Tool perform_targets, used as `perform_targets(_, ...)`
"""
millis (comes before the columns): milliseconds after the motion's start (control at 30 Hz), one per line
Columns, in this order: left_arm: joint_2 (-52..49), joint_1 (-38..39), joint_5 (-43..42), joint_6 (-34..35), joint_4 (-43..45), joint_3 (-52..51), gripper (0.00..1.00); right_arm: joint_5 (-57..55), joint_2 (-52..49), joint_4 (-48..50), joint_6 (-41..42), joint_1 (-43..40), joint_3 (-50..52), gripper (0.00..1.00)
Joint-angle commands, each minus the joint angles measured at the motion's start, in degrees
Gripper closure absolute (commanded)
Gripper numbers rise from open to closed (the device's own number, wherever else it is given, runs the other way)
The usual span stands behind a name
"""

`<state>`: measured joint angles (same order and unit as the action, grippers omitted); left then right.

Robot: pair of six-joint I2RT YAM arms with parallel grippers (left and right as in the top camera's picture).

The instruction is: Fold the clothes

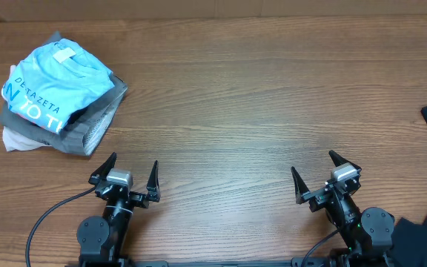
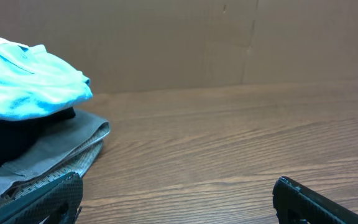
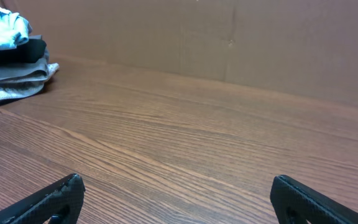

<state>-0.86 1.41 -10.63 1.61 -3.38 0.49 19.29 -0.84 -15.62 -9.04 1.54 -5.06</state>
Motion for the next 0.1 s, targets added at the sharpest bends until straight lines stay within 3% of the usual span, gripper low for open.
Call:
perform_targets(0, 0.61, -0.52, 0.57, 0.76, 0.02, -0.22, 0.0, 0.33, 0.55, 0.33, 0.02, -0.17, 0.17, 0.0)
perform_targets(67, 0.61, -0.52, 0.57, 0.76, 0.02, -0.22, 0.0, 0.31, 0.55, 0.33, 0.02, -0.17, 0.17, 0.0)
